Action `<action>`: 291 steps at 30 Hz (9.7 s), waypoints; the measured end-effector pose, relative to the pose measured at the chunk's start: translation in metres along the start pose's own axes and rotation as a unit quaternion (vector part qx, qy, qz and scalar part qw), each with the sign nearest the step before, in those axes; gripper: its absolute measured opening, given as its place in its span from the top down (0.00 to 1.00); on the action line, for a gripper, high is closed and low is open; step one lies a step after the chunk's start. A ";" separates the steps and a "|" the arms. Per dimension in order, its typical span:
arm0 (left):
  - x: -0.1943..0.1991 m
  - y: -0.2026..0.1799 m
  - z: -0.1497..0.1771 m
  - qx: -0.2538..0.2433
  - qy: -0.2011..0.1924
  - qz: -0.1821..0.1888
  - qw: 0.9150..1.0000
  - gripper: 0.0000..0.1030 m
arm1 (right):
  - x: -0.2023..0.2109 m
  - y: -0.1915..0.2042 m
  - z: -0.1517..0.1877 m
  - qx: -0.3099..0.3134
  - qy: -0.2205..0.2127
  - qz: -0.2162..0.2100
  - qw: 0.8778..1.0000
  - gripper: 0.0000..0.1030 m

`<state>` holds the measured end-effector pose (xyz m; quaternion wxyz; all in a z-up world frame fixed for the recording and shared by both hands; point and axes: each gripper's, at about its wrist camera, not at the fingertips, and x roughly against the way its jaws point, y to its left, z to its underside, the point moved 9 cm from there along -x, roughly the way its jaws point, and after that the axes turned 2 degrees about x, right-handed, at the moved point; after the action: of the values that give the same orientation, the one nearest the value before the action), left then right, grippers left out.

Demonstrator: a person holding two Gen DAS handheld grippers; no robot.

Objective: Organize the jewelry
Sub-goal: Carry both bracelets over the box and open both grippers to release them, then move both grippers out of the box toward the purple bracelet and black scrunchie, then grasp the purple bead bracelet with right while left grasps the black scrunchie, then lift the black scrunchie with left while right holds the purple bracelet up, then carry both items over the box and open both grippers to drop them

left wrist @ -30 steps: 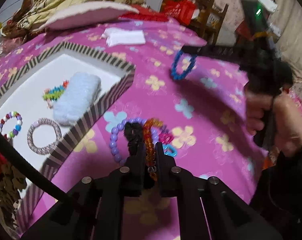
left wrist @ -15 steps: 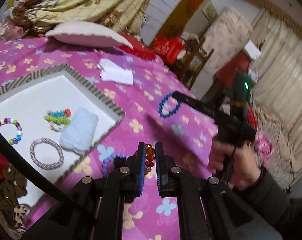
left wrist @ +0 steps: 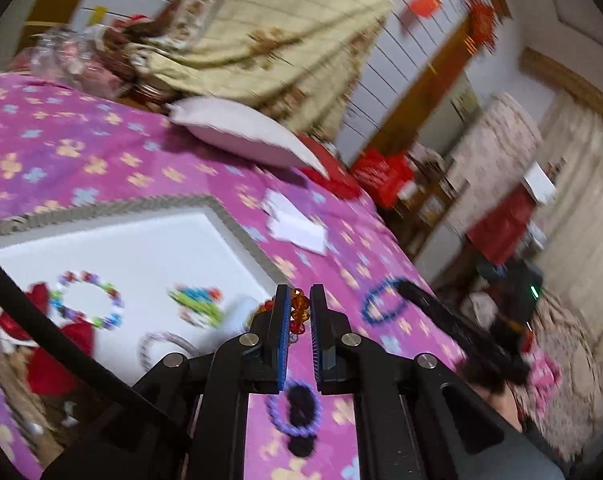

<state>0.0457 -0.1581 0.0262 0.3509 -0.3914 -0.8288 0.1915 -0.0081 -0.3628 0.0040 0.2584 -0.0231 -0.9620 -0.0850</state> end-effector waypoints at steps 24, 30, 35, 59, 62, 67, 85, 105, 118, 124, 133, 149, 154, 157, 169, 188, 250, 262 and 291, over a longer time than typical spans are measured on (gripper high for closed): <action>-0.054 0.096 -0.049 0.091 -0.011 -0.057 0.994 1.00 | -0.129 0.105 -0.011 0.025 0.067 -0.067 0.995 0.89; -0.058 0.128 -0.038 0.116 0.006 -0.114 0.987 1.00 | -0.176 0.109 -0.003 -0.031 0.112 -0.106 0.988 0.89; -0.061 0.153 -0.027 0.139 0.027 -0.161 0.977 1.00 | -0.195 0.092 0.017 -0.056 0.147 -0.079 0.984 0.89; -0.059 0.159 -0.014 0.071 0.066 -0.280 0.955 0.83 | -0.170 0.078 0.016 -0.023 0.149 -0.036 0.988 0.75; -0.056 0.152 -0.013 0.034 0.064 -0.315 0.946 0.83 | -0.162 0.083 0.018 0.003 0.156 -0.034 0.987 0.74; -0.050 0.145 -0.014 -0.011 0.053 -0.352 0.934 0.83 | -0.147 0.088 0.020 0.028 0.154 -0.021 0.987 0.52; -0.038 0.134 -0.011 -0.035 0.043 -0.367 0.929 0.83 | -0.089 0.068 0.038 0.014 0.150 -0.009 0.989 0.34; -0.029 0.114 -0.004 -0.056 0.031 -0.352 0.934 0.83 | -0.028 0.026 0.063 -0.016 0.139 0.004 0.990 0.34; -0.004 0.018 0.059 -0.129 0.048 -0.203 0.969 0.83 | -0.014 -0.008 0.092 0.005 0.178 0.012 0.984 0.34; -0.019 -0.025 0.120 -0.166 0.134 -0.120 0.970 0.83 | -0.022 0.006 0.105 0.027 0.204 -0.011 0.979 0.34; -0.053 -0.030 0.162 -0.156 0.227 -0.074 0.958 0.83 | -0.033 0.025 0.113 0.053 0.225 -0.021 0.973 0.34; -0.058 -0.022 0.164 -0.168 0.230 -0.085 0.955 1.00 | -0.048 0.044 0.131 0.111 0.257 -0.030 0.960 0.34; -0.056 -0.020 0.164 -0.163 0.236 -0.086 0.954 1.00 | -0.054 0.038 0.127 0.144 0.244 0.006 0.959 0.38; -0.055 -0.018 0.163 -0.158 0.237 -0.086 0.955 1.00 | -0.055 0.024 0.122 0.137 0.243 0.033 0.960 0.38; -0.055 -0.017 0.162 -0.155 0.236 -0.087 0.955 1.00 | -0.046 -0.016 0.122 0.100 0.244 0.050 0.963 0.39; -0.062 -0.029 0.162 -0.146 0.228 -0.048 0.962 0.79 | -0.046 0.000 0.115 0.102 0.225 0.023 0.969 0.91; -0.020 -0.023 0.097 -0.099 0.112 -0.059 0.987 1.00 | -0.004 0.016 0.054 0.037 0.085 0.002 0.996 0.91; -0.017 -0.020 0.092 -0.094 0.104 -0.058 0.988 1.00 | -0.002 0.011 0.048 0.030 0.070 0.008 0.997 0.91; -0.015 0.132 -0.049 0.055 -0.022 -0.163 0.985 1.00 | -0.079 0.119 -0.027 0.034 0.025 -0.105 0.994 0.91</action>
<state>0.1557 -0.0865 -0.0254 0.3803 -0.2272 -0.8770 0.1859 0.0840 -0.2508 0.0056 0.2727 0.0890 -0.9547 -0.0799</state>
